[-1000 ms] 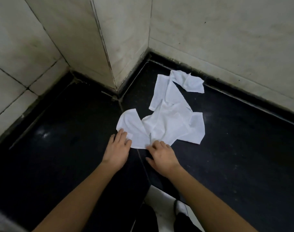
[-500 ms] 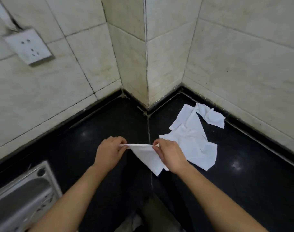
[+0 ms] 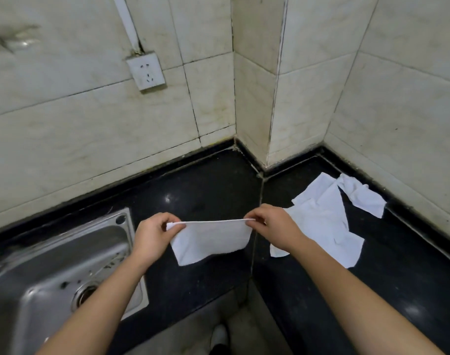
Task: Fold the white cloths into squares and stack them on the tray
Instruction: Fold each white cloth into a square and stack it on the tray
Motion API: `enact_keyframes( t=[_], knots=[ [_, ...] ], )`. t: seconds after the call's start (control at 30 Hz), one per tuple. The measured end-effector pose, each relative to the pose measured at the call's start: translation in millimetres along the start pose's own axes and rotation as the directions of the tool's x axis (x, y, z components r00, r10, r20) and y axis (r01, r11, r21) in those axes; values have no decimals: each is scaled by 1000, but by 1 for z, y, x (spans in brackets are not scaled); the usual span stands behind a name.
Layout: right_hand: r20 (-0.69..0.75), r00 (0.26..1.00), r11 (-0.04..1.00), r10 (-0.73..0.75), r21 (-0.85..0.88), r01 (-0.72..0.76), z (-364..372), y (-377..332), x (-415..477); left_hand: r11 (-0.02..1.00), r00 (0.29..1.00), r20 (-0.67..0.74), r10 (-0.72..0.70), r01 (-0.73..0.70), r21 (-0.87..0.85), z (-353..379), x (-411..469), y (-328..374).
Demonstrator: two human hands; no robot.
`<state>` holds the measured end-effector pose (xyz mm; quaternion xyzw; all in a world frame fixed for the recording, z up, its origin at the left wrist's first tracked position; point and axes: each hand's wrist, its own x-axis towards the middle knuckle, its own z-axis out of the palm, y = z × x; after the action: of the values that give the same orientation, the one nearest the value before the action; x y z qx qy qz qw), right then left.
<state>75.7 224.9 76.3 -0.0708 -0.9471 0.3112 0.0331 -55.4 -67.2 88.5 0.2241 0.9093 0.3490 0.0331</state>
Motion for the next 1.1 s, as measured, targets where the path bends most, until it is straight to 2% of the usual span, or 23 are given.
enact_keyframes(
  t=[0.17,0.3,0.43,0.5,0.57,0.67,0.77,0.87,0.97,1.1],
  knots=[
    [-49,999,1000,-1,6,1,0,-16,28,999,999,-44,-25,24,-38,-5,8,-10],
    [-133,991,1000,-28,-15,26,-12,-32,65,999,988,-151,-22,14,-51,-15,40,-4],
    [-265,963,998,-56,-27,50,-23,-43,86,991,942,-311,127,-109,76,-28,58,0],
    [-280,959,999,-38,-9,37,-21,-43,88,970,916,-334,224,-176,165,-25,54,-6],
    [-265,964,1000,-9,8,11,-8,-37,85,951,910,-310,276,-212,226,-15,44,-21],
    [-147,988,999,38,-1,-39,33,-20,67,953,957,-186,223,-174,248,17,15,-59],
    [67,995,995,68,-79,-62,80,5,33,947,981,-39,191,-174,272,52,-28,-96],
    [279,958,979,62,-203,-4,124,32,-3,923,976,116,185,-213,319,83,-71,-124],
    [271,962,970,32,-240,35,149,47,-29,911,960,210,186,-248,329,104,-105,-140],
    [225,973,970,-43,-225,95,157,55,-42,912,955,234,179,-251,325,108,-123,-143]
  ],
)
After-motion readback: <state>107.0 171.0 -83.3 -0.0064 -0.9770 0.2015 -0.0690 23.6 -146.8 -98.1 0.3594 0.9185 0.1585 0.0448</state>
